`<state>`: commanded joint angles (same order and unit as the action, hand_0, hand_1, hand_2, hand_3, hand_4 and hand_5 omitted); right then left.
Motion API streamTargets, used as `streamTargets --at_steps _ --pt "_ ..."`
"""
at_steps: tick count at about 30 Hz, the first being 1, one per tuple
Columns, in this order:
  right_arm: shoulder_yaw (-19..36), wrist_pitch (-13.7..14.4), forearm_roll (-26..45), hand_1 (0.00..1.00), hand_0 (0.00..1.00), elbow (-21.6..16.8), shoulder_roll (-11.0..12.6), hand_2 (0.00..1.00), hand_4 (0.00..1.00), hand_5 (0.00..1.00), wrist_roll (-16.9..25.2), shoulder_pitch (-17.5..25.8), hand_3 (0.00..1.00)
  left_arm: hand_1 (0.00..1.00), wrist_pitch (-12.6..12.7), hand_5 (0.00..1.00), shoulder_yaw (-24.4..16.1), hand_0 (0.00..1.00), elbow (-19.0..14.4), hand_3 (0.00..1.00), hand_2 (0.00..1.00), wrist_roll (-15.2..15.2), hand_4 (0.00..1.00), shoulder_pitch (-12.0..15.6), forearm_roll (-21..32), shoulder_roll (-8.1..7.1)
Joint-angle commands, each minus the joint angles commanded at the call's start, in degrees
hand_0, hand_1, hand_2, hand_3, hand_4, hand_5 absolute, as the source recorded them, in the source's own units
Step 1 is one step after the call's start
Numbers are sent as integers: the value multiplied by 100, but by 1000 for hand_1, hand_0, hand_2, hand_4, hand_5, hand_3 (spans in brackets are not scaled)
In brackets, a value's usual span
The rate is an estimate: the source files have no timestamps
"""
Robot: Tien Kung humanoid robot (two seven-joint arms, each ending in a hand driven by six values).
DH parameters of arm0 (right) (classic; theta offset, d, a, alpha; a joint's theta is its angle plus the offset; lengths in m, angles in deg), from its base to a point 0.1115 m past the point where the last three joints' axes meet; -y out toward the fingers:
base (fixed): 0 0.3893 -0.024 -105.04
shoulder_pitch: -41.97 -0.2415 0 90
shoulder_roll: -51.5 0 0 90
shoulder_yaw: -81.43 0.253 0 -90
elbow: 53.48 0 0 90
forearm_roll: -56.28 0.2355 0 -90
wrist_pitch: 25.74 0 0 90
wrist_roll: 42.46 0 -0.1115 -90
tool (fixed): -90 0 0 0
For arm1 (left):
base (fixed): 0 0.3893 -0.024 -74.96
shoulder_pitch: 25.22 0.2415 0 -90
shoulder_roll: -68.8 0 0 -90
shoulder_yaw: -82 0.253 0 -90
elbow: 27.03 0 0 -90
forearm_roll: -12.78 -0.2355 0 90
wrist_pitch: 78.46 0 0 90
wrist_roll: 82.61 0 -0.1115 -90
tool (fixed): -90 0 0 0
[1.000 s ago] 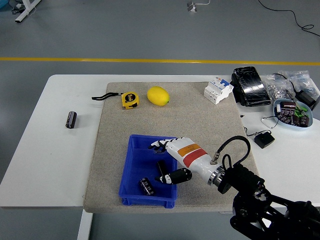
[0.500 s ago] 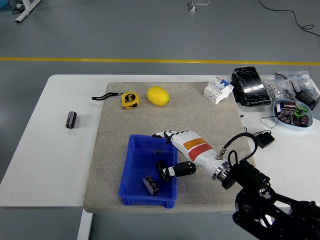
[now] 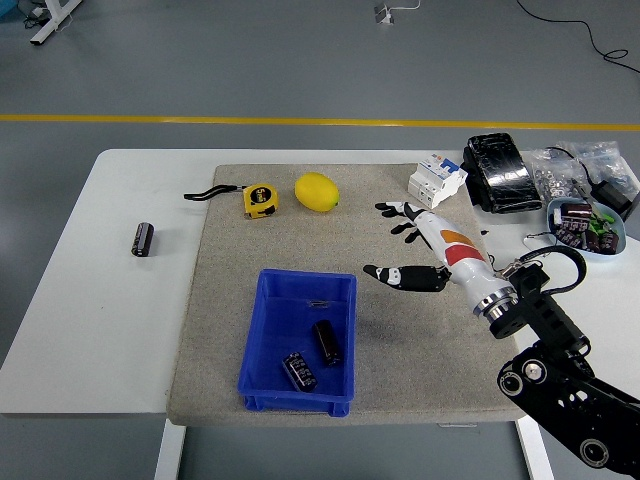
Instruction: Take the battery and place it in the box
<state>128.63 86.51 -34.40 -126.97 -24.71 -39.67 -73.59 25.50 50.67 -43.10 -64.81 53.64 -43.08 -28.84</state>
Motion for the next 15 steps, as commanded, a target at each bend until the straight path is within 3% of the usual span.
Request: streamTargets --at_steps 2,3,8,9,14,15 --pt "242 19 471 666 625 43 41 791 954 294 214 124 828 574 0 666 3 612 0 618 627 0 621 -2 -1 1" --pt "366 0 694 714 687 56 56 798 998 469 331 193 821 574 -3 666 4 612 0 616 627 -1 620 -2 -2 1" --pt "923 -276 1916 714 687 114 93 798 998 469 752 527 821 574 -18 666 -15 612 0 616 627 8 620 -4 -50 4" --pt "1007 -337 2139 759 735 136 103 815 998 615 791 582 830 574 -15 666 -12 613 0 616 627 6 620 -4 -44 5" --pt "1349 -649 3368 759 735 292 221 815 998 615 917 806 830 574 -12 666 -5 613 0 616 627 5 620 -15 -43 12" --pt "1417 -685 3591 786 779 303 228 831 998 750 945 848 855 574 -9 668 -2 612 0 616 627 2 621 -17 -37 12"
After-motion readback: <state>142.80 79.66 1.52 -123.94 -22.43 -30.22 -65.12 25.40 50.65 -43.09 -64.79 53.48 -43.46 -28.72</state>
